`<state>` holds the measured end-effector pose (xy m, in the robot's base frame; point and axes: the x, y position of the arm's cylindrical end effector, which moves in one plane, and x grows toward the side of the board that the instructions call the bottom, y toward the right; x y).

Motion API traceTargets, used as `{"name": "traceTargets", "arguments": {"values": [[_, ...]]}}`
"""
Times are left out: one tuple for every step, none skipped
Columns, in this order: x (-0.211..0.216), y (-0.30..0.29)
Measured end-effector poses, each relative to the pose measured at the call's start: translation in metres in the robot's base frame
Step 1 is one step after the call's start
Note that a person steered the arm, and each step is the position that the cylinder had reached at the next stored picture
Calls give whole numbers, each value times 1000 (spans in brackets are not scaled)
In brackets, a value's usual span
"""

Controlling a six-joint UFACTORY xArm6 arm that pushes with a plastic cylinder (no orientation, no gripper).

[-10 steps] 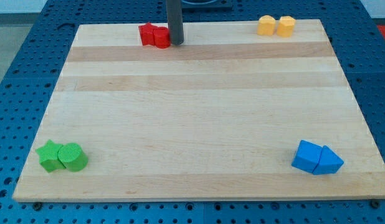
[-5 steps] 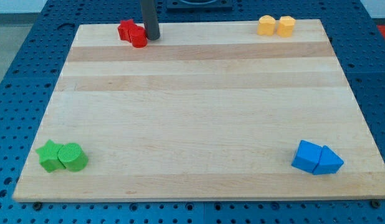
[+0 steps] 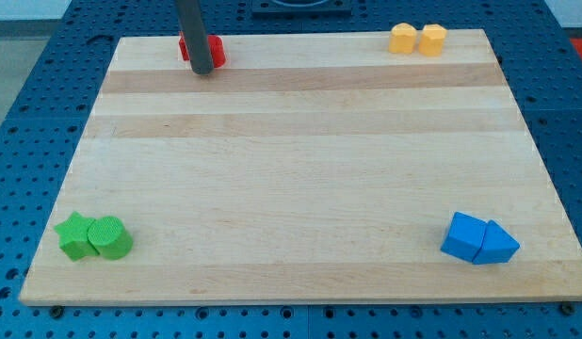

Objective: Push both red blocks slightly towards top left side of board

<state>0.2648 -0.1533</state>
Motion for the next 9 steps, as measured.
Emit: {"name": "traceTargets", "arguments": {"values": [[-5, 3], [-7, 9], [-5, 15], [-4, 34], [-6, 52], [-18, 52], [-30, 51], [-35, 47], [-35, 44]]}}
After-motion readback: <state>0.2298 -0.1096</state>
